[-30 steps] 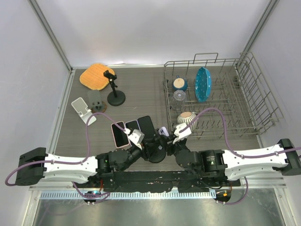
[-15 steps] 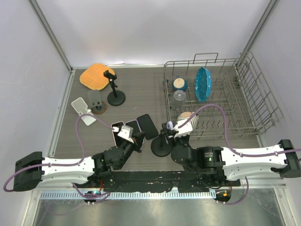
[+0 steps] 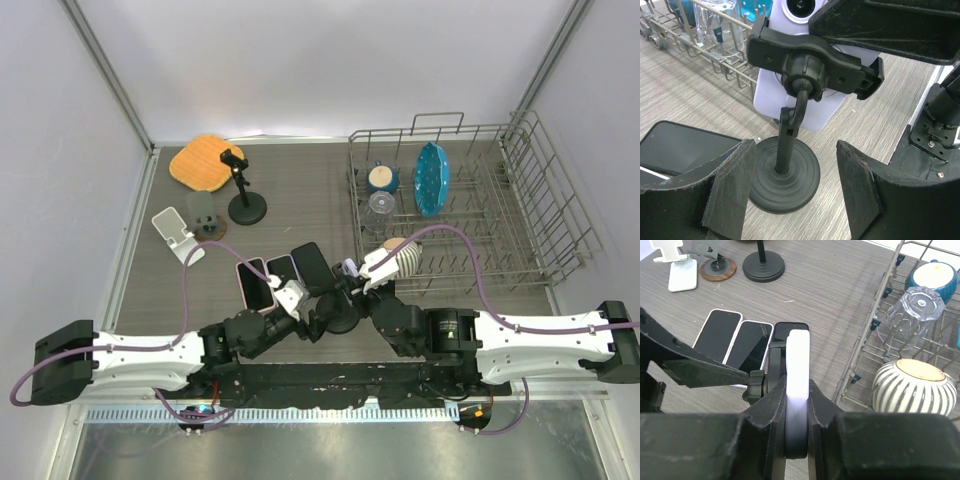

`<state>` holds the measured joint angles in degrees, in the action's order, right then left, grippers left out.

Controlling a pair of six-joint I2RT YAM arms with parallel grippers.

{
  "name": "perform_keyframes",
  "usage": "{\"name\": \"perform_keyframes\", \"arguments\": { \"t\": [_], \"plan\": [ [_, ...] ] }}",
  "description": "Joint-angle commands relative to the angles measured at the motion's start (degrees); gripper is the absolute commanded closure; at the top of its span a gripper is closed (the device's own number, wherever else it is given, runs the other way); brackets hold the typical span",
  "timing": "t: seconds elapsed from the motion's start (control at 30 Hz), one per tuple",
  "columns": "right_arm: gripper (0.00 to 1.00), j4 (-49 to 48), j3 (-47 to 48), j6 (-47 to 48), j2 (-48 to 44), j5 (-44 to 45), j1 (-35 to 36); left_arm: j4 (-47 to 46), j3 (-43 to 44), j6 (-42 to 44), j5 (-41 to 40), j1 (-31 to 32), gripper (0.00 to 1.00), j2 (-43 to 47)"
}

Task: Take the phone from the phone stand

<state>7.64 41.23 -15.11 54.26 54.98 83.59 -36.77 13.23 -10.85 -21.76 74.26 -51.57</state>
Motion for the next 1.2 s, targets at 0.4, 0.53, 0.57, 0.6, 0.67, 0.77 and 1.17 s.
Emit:
{"name": "perform_keyframes", "arguments": {
  "t": [0.4,0.53,0.57,0.6,0.67,0.77,1.17],
  "plan": [
    [0.99,0.8,-1.9,4.0,-1.2,-10.2,0.2,-6.6,7.3,5.0,-1.4,-4.6,0.37,-10.3],
    [0.99,1.1,-2.1,3.8,-0.7,-10.9,0.3,-7.5,9.2,5.4,0.7,-4.6,0.38,-11.6],
    [0.99,1.3,-2.1,3.5,-0.3,-10.9,0.3,-7.5,9.6,5.4,1.9,-4.6,0.38,-11.9],
    [0.99,1.4,-2.2,3.4,-0.2,-10.9,0.3,-7.5,10.0,5.5,2.3,-4.6,0.39,-12.2],
    [0.99,1.9,-2.1,3.2,0.0,-10.9,0.3,-7.6,10.8,5.4,3.1,-4.6,0.42,-13.0],
    [0.99,2.2,-2.1,3.0,-0.5,-11.1,0.3,-7.7,11.5,5.4,3.6,-4.6,0.61,-13.9],
    [0.99,2.6,-1.9,2.9,0.4,-12.2,0.2,-6.3,10.8,3.4,7.3,-4.6,0.82,-9.9]
  ]
}}
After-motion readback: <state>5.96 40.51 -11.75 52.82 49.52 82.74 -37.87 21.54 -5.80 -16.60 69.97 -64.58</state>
